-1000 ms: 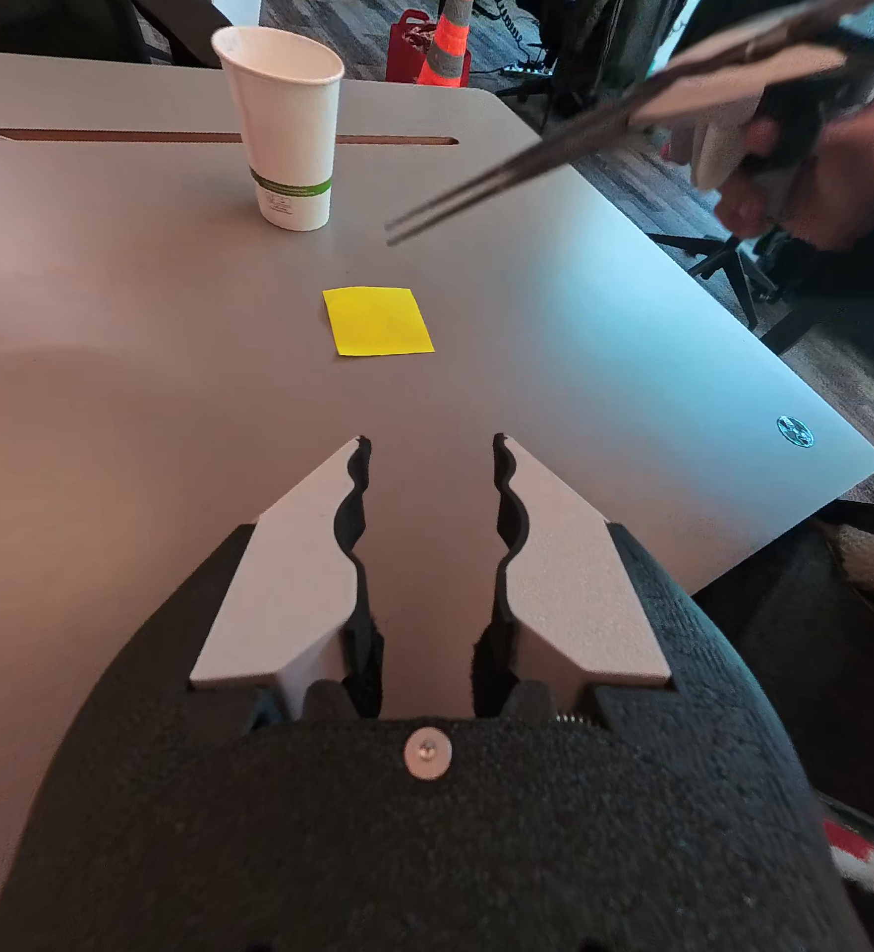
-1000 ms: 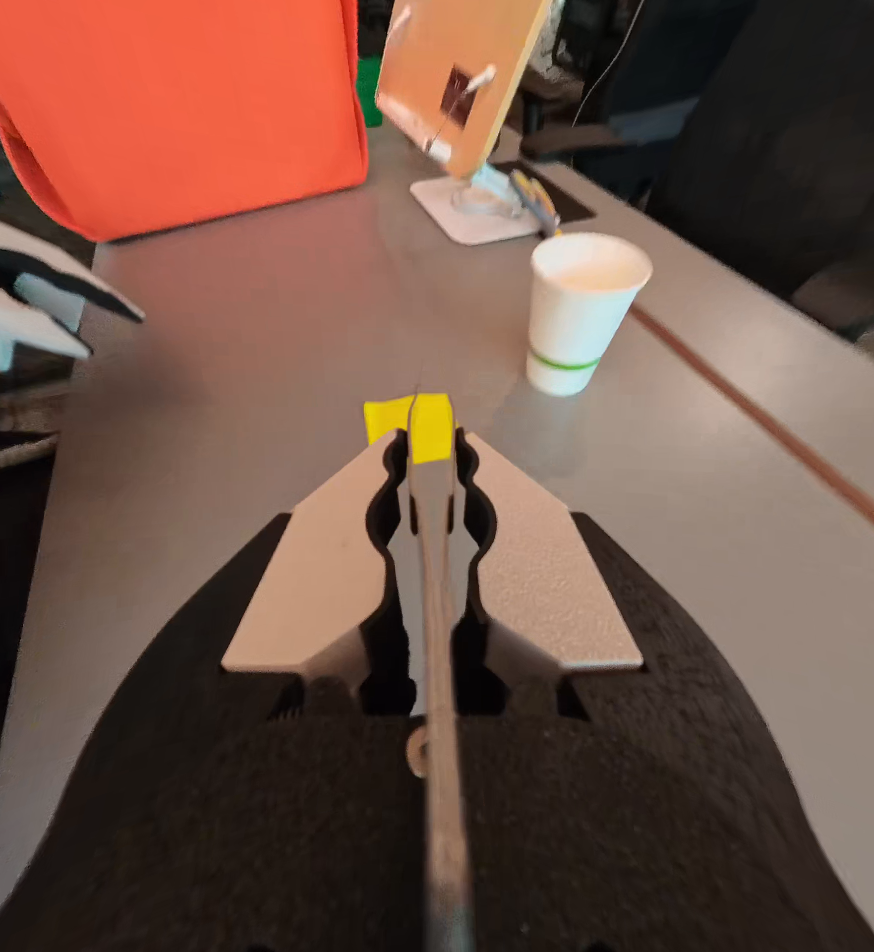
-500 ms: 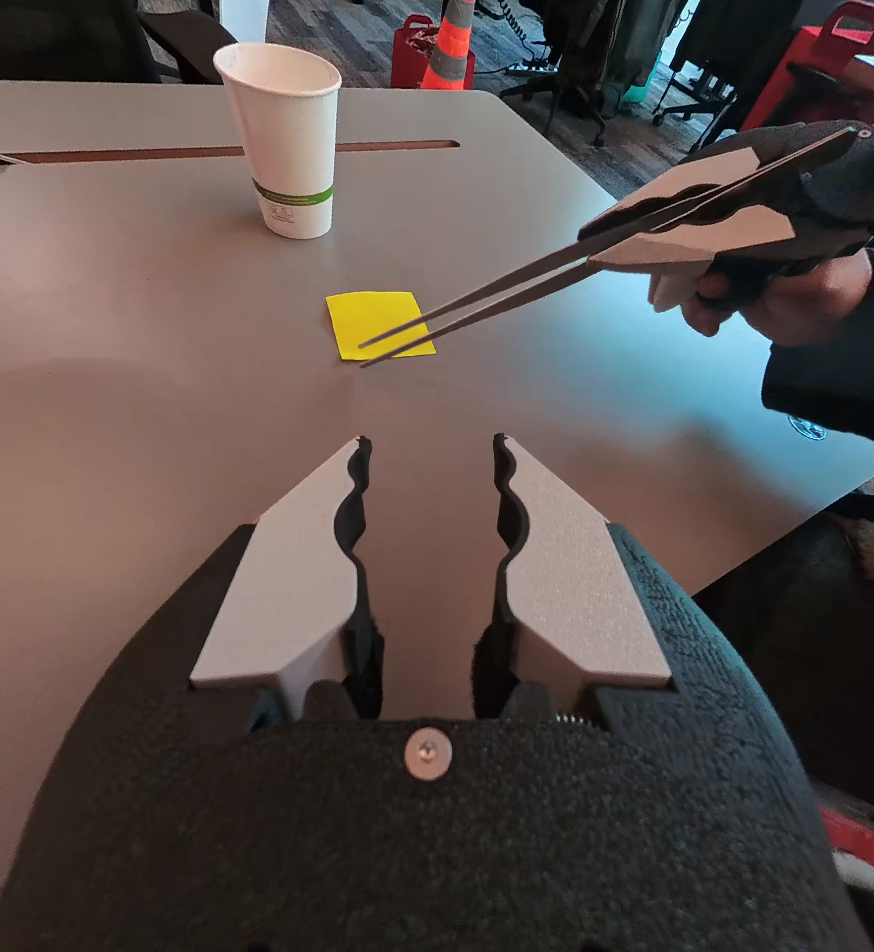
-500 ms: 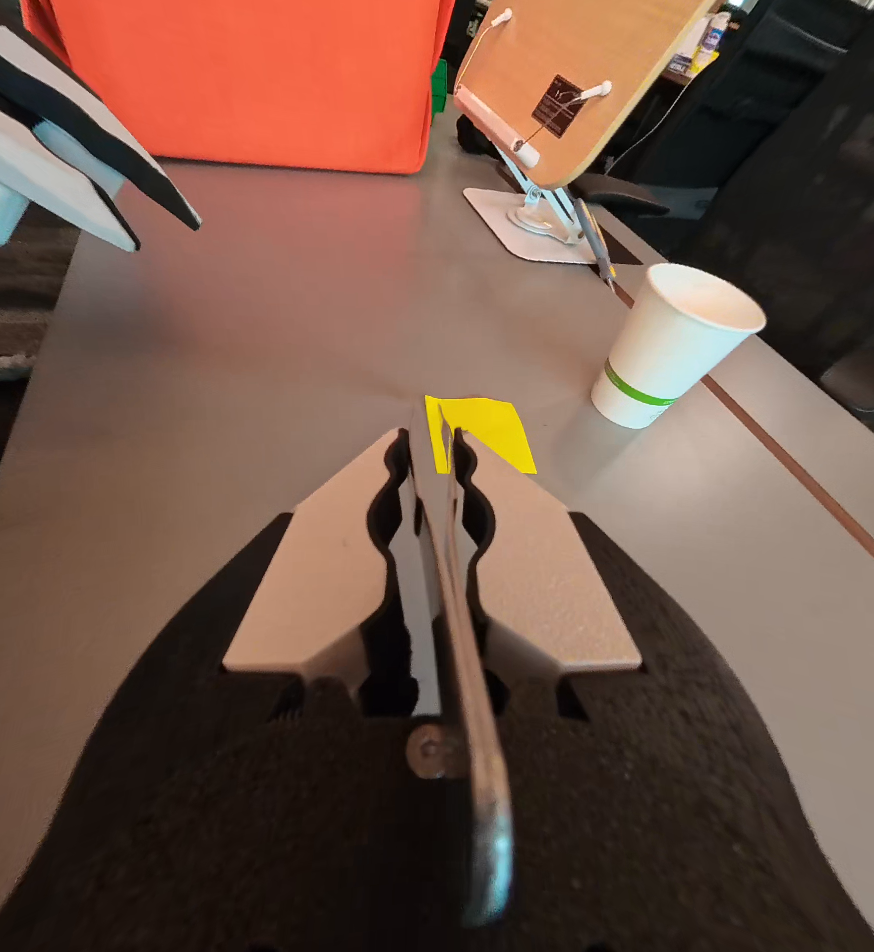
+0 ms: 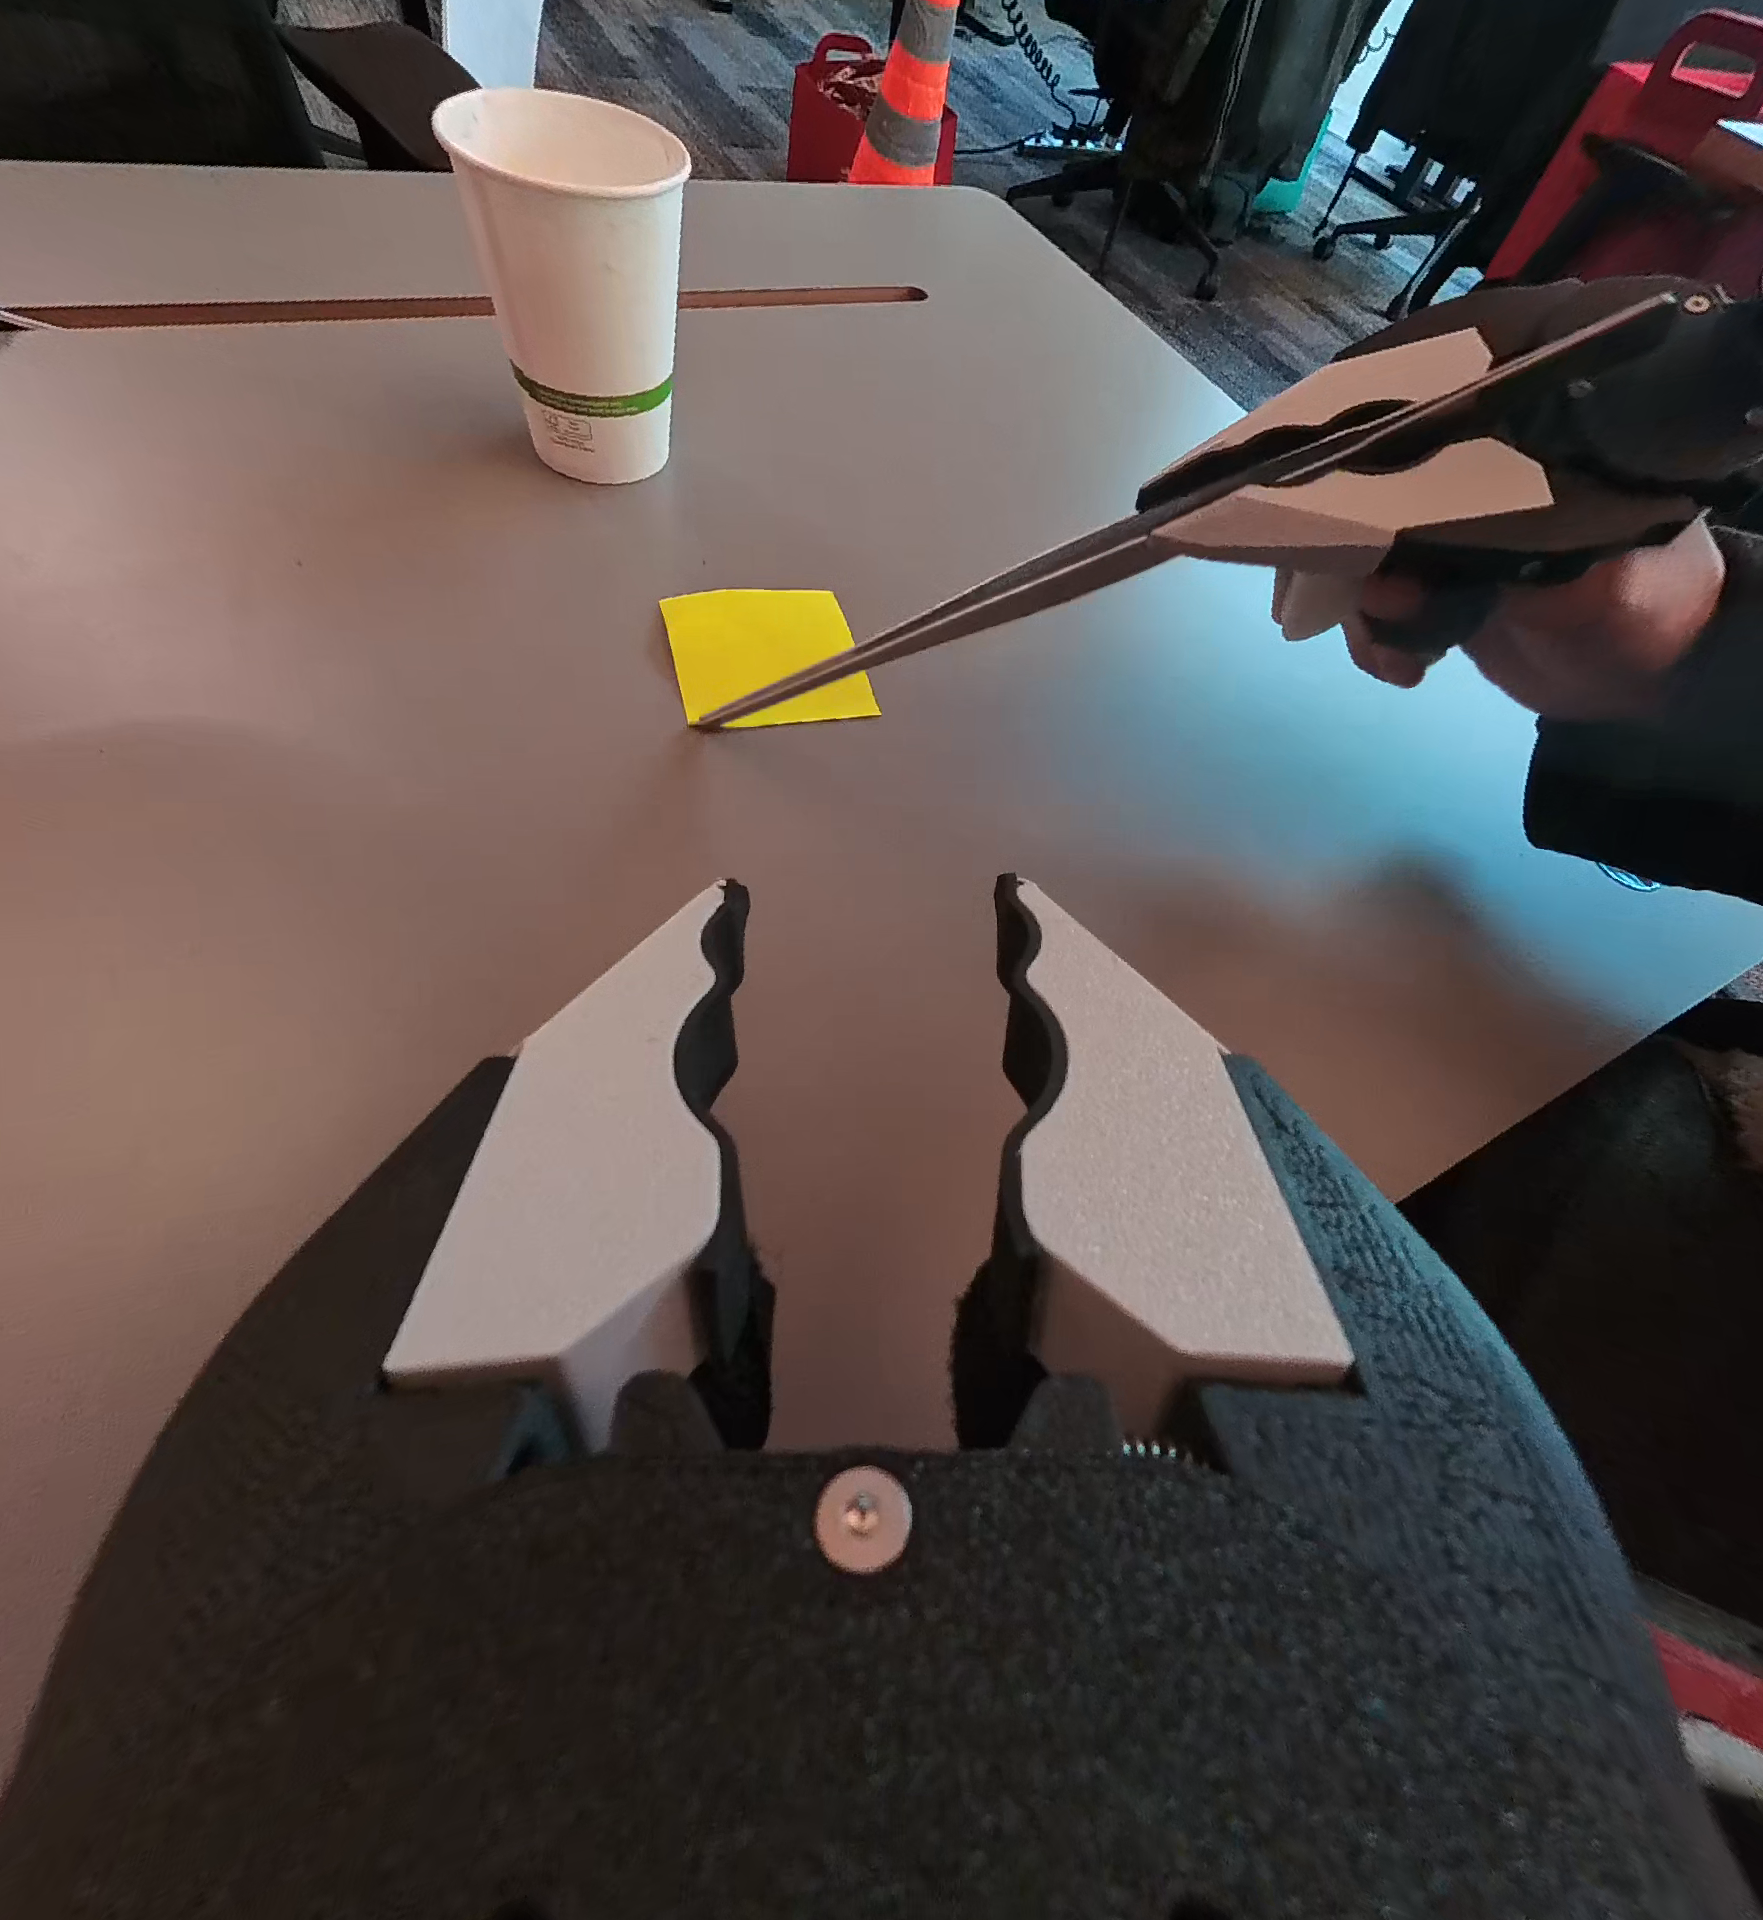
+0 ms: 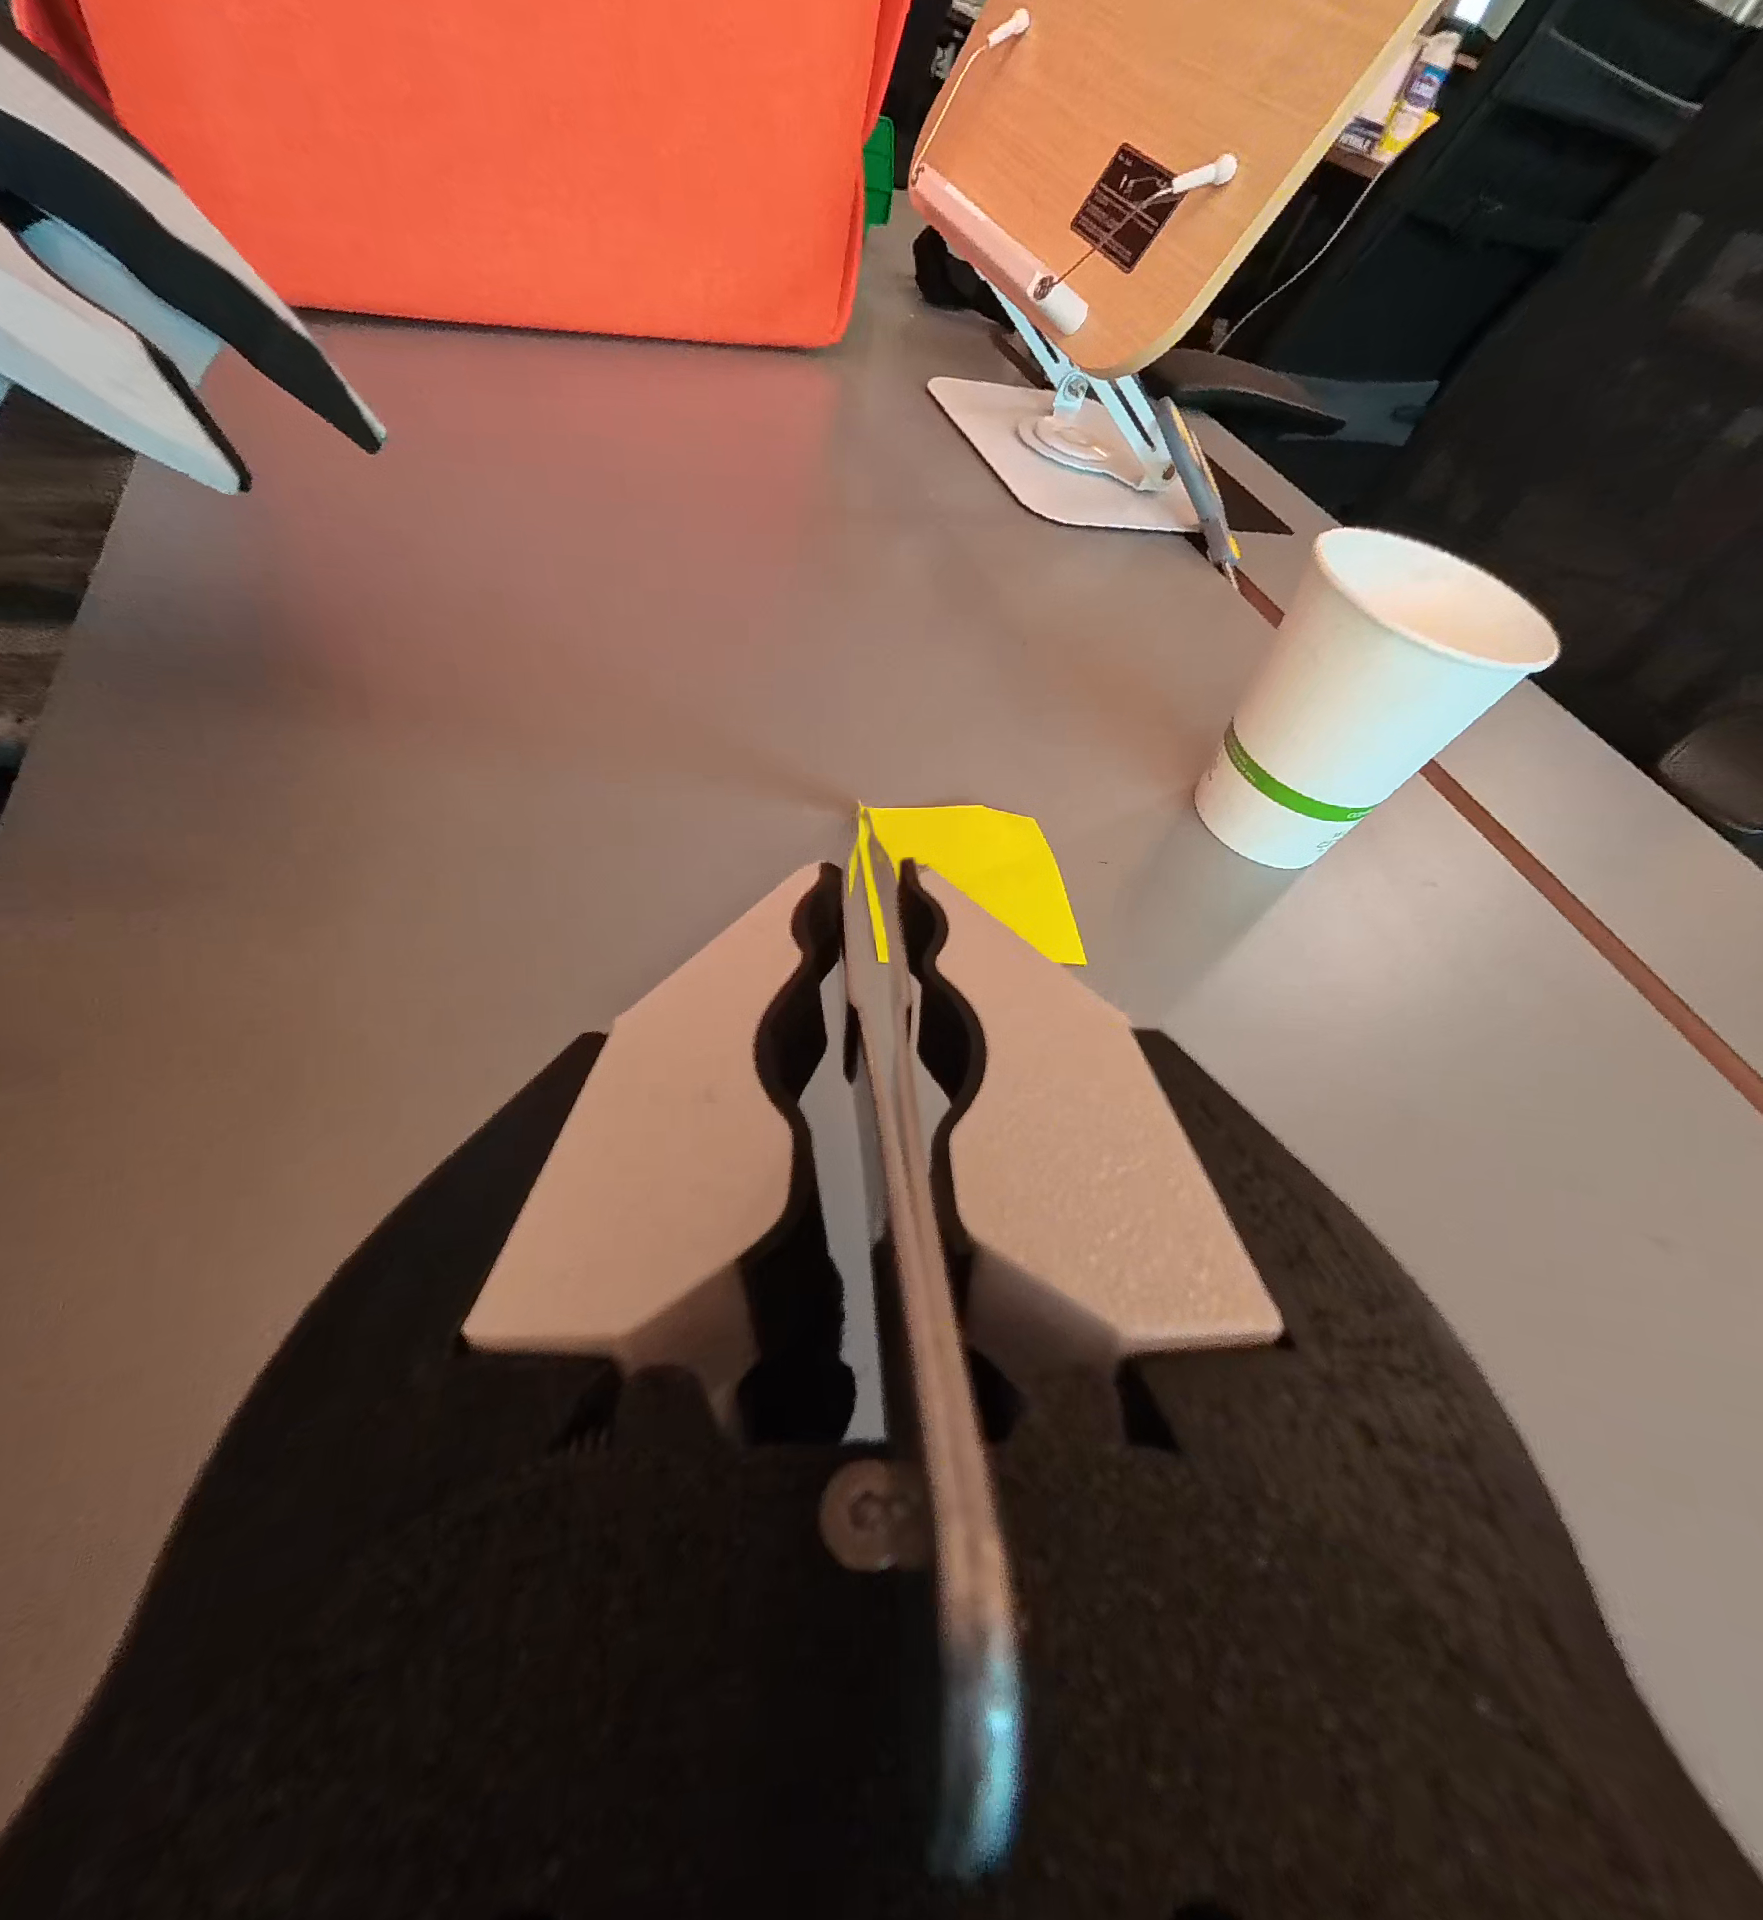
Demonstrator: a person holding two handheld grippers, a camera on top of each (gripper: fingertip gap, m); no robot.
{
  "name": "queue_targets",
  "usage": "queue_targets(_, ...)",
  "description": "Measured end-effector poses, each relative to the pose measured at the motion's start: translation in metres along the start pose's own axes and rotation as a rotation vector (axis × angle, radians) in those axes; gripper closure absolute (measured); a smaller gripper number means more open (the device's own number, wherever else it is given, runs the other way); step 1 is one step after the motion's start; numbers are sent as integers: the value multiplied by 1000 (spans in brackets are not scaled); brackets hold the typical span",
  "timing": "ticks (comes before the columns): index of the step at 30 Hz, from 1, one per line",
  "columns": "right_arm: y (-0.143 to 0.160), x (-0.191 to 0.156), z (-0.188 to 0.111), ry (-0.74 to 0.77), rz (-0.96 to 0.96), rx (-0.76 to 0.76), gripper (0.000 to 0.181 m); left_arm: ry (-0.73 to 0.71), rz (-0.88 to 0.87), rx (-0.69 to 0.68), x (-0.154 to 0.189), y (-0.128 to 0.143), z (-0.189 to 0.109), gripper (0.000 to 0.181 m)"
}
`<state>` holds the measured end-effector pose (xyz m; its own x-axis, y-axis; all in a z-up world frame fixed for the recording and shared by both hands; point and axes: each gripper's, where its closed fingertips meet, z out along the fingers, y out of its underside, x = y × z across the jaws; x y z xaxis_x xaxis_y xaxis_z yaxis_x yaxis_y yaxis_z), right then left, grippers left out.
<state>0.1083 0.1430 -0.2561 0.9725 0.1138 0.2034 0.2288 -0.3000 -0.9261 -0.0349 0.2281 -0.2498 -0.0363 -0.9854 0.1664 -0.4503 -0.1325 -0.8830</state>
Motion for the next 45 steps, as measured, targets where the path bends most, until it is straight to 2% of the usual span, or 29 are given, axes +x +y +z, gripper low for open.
queue_targets(7,-4,0,0,-14,23,-5,176,-2,1,1,0,0,1,132)
queue_targets(13,-26,12,-8,4,91,66,176,-1,2,2,0,0,2,132)
queue_targets(19,-76,44,-29,66,147,204,176,0,-1,3,1,0,2,132)
queue_targets(22,-108,71,-40,110,174,276,176,0,2,2,1,-1,3,132)
queue_targets(25,-125,105,-46,189,169,282,176,-2,4,5,1,-1,2,132)
queue_targets(31,-120,151,-38,250,214,213,175,-9,5,14,0,-3,0,133)
queue_targets(37,-127,157,-18,206,209,192,175,-9,7,12,1,-2,1,133)
queue_targets(41,-148,159,-20,202,202,241,175,-11,4,13,0,-3,1,132)
queue_targets(45,-147,163,-18,206,216,243,175,-8,-1,12,0,-2,2,132)
